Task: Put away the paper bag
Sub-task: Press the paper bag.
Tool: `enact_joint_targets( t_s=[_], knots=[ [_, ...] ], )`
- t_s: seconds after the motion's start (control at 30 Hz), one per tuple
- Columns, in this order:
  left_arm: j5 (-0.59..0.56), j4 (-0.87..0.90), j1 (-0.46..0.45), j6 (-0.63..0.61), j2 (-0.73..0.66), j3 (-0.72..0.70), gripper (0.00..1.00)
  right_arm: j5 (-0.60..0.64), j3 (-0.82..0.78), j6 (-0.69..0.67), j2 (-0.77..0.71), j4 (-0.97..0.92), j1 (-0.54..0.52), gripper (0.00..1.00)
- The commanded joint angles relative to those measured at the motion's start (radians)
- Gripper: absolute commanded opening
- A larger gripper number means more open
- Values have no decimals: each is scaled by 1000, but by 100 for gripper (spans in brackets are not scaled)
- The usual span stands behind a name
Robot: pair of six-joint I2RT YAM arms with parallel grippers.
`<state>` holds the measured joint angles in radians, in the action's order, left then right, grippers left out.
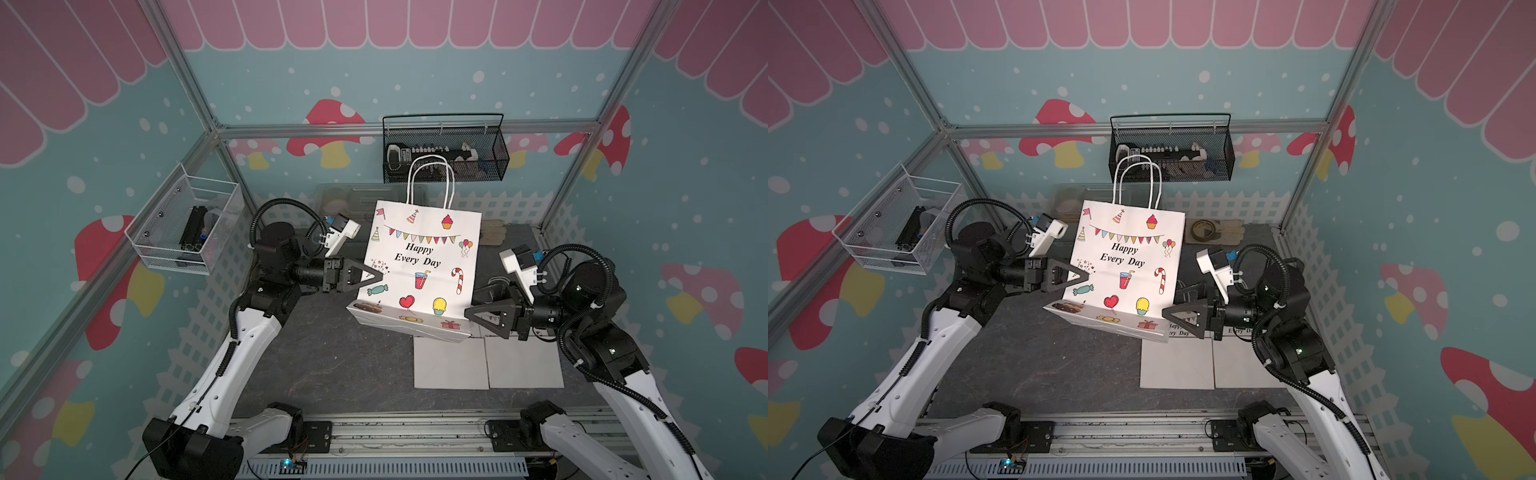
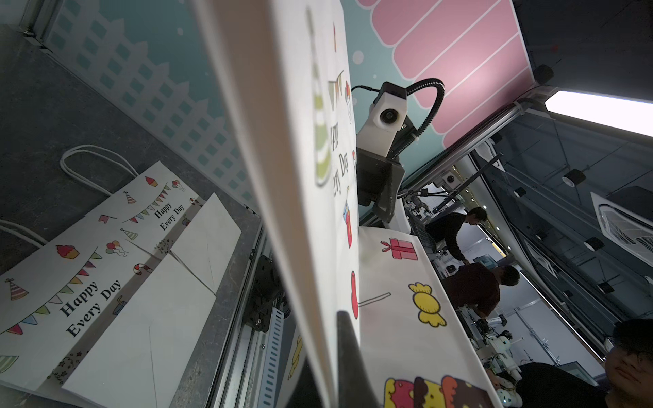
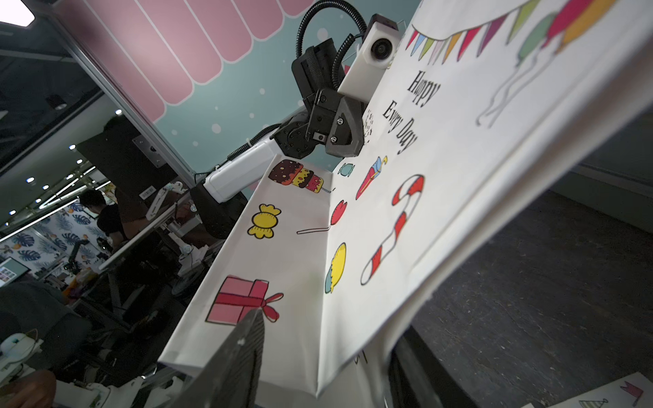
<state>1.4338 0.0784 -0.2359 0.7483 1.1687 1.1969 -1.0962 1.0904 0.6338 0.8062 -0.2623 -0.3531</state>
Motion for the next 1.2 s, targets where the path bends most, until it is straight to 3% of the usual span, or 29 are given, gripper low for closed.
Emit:
enact_joint_targets(
  t_s=[0.0,0.23,0.43,0.57,0.67,0.97,1.17],
  knots=[
    [-2,3,8,-9,-4,11,0,-6,-19,16,2,42,3,47],
    [-9,4,7,-4,-18,10,0,13,-6,14,12,30,3,18],
    [-3,11,8,1,-27,4,28,40,7,17,11,18,3,0],
    [-2,28,7,-7,-48,-13,46,54,40,-7,7,-23,4,0],
    [-7,31,7,-14,-71,-41,53,49,51,-7,15,-30,5,0],
    [-13,32,7,-30,-143,-89,55,-41,115,34,72,-24,4,0],
    [-31,32,0,-33,-175,-88,44,-144,133,107,101,38,5,0]
  ],
)
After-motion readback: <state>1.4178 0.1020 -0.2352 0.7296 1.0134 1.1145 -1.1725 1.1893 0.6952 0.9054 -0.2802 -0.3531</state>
